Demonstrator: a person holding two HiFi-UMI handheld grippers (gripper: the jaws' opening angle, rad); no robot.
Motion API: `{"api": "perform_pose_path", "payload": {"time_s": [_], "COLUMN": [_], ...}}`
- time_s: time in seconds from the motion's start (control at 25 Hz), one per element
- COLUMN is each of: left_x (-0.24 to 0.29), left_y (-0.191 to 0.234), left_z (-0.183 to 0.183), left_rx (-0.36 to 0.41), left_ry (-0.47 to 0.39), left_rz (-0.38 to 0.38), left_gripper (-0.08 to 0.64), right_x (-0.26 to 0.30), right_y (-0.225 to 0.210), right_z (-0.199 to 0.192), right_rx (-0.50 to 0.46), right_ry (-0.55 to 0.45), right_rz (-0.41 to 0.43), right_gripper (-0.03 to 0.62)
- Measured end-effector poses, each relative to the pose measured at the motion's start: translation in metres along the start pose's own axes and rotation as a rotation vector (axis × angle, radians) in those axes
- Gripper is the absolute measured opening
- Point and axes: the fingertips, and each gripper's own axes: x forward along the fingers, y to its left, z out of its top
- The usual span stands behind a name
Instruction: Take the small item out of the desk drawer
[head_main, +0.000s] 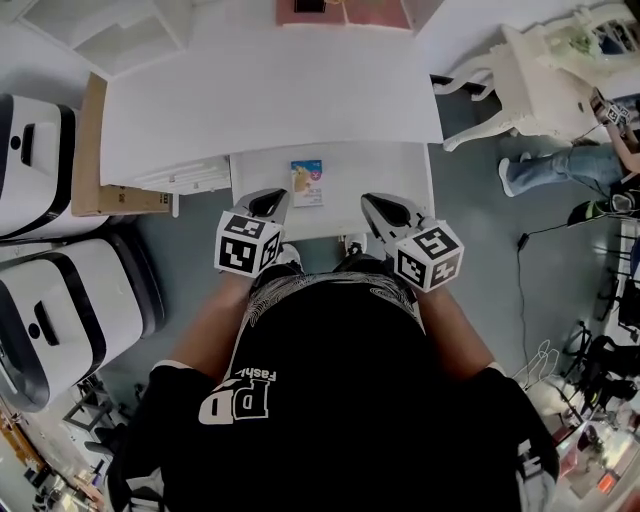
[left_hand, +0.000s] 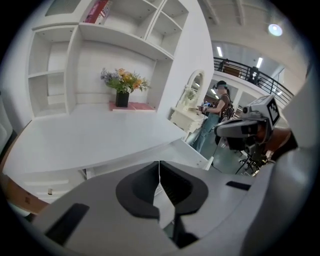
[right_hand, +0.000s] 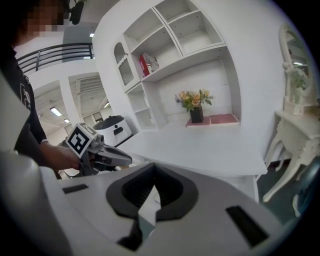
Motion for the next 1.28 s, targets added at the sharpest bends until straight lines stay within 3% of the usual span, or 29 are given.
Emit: {"api": "perform_pose_path", "payload": {"time_s": [0.16,0.4,0.68,0.8,1.28], "left_x": [0.023,0.061,0.1,0.114,0.161], "left_y": [0.007,0.018,0.018,0.022,0.045], "left_z": [0.001,-0.019,-0.039,-0.046,-0.079], "left_rx": [-0.02,-0.078,-0.139,-0.167,-0.264], "left_ry": [0.004,0.075,0.154,0.178,0.266], "left_rz": [0.066,0.149,0.19,0.212,0.303], "left_gripper": [0.017,0.017,0.023,0.075,0.167], "right_x": [-0.008,-0.02,-0.034,-0.039,-0.062], "right_y": [-0.022,-0.054,-0.09,-0.1,-0.143], "right_z": [0.004,-0.006,-0.014,-0.014,-0.029], "right_rx": [-0.002,0.033,0.057,0.056,0.069], "right_ry": [-0.002,0.007,0.014,0.012,0.043], "right_rz": [0.024,0.046,0.053,0.056,0.041], "right_gripper": [0.009,0.009,0.009,0.009,0.009]}}
